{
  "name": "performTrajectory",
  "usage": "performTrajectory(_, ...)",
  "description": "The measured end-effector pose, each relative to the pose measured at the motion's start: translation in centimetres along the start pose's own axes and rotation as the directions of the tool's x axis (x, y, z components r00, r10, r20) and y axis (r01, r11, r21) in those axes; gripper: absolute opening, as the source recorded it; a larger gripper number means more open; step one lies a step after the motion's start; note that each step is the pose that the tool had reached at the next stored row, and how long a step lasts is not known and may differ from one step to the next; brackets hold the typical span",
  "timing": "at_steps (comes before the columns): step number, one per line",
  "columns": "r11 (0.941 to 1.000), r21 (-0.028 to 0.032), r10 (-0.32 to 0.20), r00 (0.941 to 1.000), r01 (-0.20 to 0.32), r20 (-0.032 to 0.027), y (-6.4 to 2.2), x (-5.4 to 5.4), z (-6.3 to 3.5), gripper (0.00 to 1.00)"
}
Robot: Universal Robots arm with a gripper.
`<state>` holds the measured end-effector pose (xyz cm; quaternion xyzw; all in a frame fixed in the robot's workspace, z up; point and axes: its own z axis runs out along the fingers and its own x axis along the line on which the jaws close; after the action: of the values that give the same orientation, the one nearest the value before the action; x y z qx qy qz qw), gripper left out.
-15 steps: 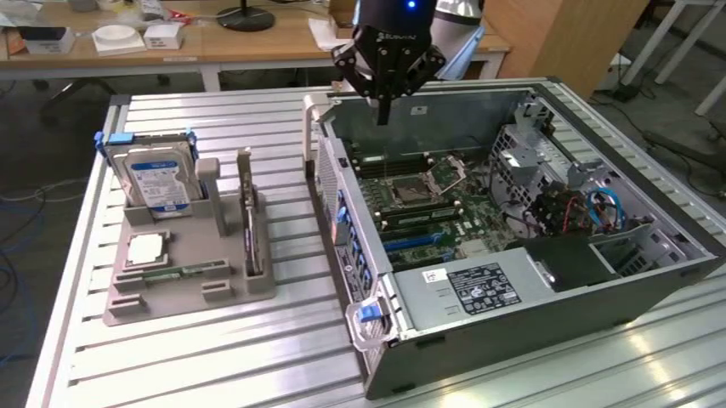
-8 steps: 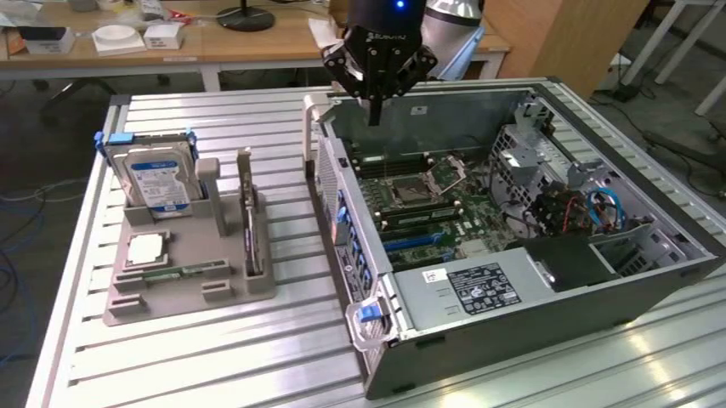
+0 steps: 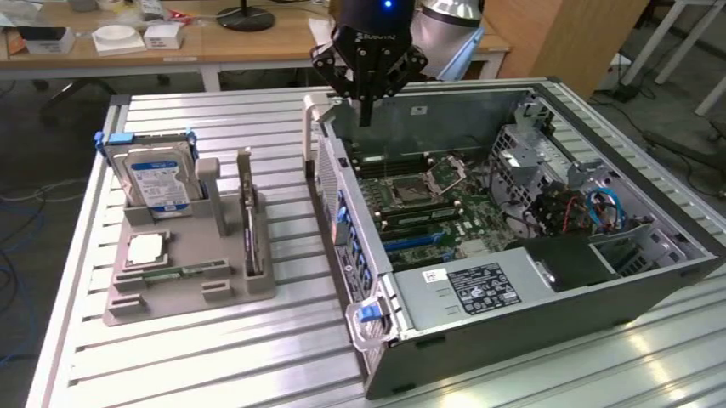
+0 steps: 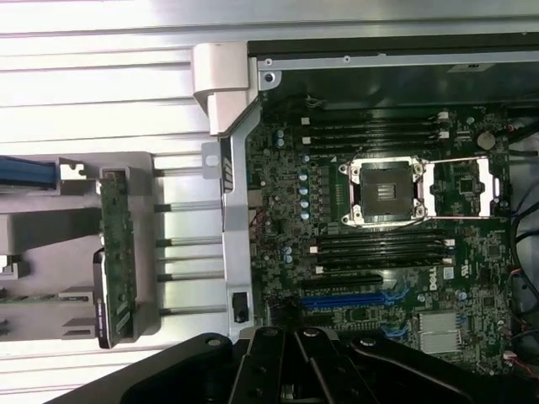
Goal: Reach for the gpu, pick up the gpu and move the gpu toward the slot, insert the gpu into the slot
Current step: 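Reach for the gpu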
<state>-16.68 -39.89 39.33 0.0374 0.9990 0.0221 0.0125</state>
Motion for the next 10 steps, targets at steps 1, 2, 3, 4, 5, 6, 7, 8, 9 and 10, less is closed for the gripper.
performTrajectory(1,1.0,0.0,0.0,1.0,0.0,0.0,-0.01,0.1,0.0,0.1)
performTrajectory(2,1.0,0.0,0.0,1.0,0.0,0.0,-0.02,0.3,-0.01,0.1)
performTrajectory(3,1.0,0.0,0.0,1.0,0.0,0.0,-0.03,0.4,-0.01,0.1)
performTrajectory(4,1.0,-0.0001,0.0,1.0,0.0,0.0,-0.05,0.6,-0.01,0.1)
performTrajectory(5,1.0,0.0,0.0,1.0,0.0,0.0,-0.06,0.8,-0.02,0.1)
performTrajectory(6,1.0,-0.0001,0.0,1.0,0.0,0.0001,-0.07,1.0,-0.02,0.1)
performTrajectory(7,1.0,0.0,0.0,1.0,0.0,0.0,-0.09,1.2,-0.03,0.1)
performTrajectory(8,1.0,0.0,0.0,1.0,0.0,0.0,-0.11,1.4,-0.04,0.1)
performTrajectory(9,1.0,-0.0001,0.0,1.0,0.0,0.0,-0.13,1.7,-0.04,0.1)
performTrajectory(10,1.0,0.0,0.0,1.0,0.0,0.0,-0.15,2.0,-0.05,0.1)
